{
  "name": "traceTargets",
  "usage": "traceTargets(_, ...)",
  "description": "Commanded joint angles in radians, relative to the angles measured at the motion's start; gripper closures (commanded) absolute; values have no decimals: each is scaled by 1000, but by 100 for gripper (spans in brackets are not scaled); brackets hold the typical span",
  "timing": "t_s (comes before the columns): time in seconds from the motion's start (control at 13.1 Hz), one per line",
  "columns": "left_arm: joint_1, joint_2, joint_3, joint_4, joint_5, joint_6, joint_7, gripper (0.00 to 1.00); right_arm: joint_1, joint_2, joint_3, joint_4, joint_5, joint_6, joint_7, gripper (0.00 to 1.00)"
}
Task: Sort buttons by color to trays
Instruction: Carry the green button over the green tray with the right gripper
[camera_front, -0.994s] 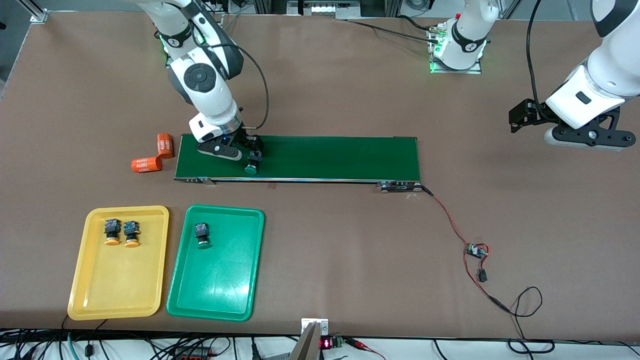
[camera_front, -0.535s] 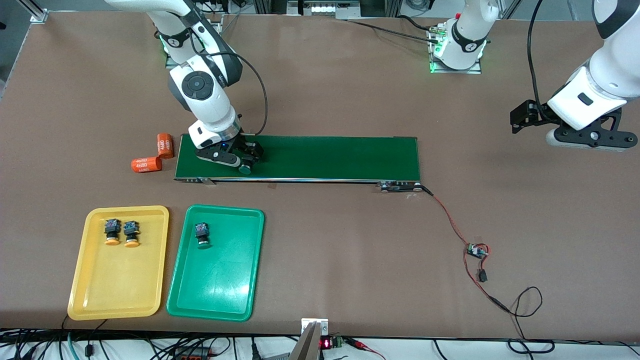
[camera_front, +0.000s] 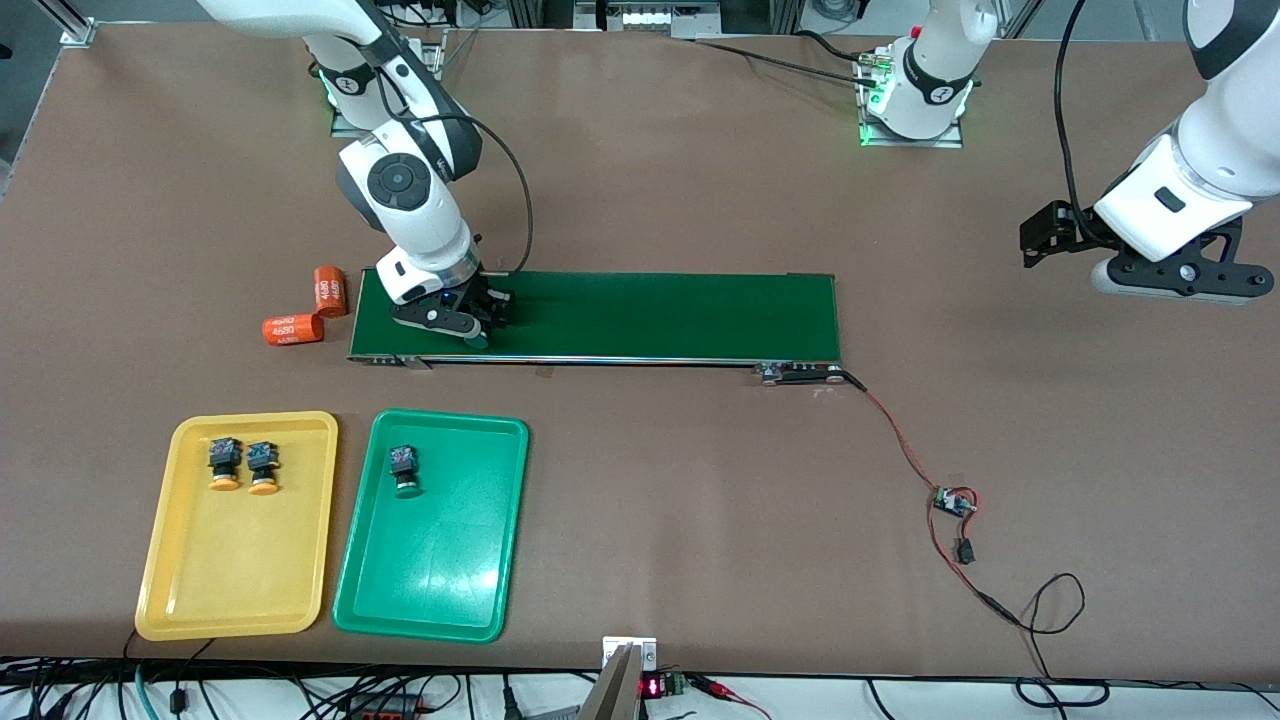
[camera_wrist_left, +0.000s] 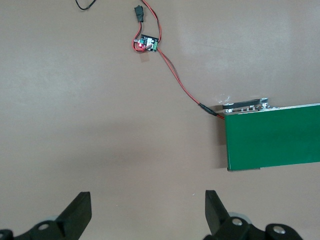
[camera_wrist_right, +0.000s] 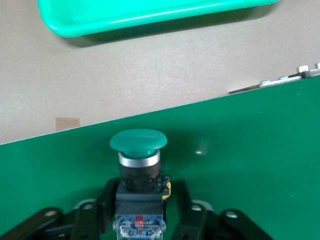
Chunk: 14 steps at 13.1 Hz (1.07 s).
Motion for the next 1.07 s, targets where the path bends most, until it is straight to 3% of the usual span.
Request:
traceTargets(0.0, 6, 8, -7, 26, -8, -20, 10, 0, -1, 7, -5, 12, -21, 4, 10, 70)
traceTargets(0.15, 6, 6, -7, 26, -8, -20, 9, 0, -3, -9, -19, 42, -21, -12, -7, 85)
traceTargets(0.54, 8, 6, -7, 26, -8, -20, 9, 0, -15, -13, -71, 334, 1, -302, -244, 86)
traceTargets(0.84, 6, 6, -7, 26, -8, -20, 9, 0, -2, 106, -175, 514, 40, -312, -425, 86)
traceTargets(0.99, 6, 6, -8, 26, -8, -20, 9, 0, 28, 192, -181, 610, 54, -310, -438, 86)
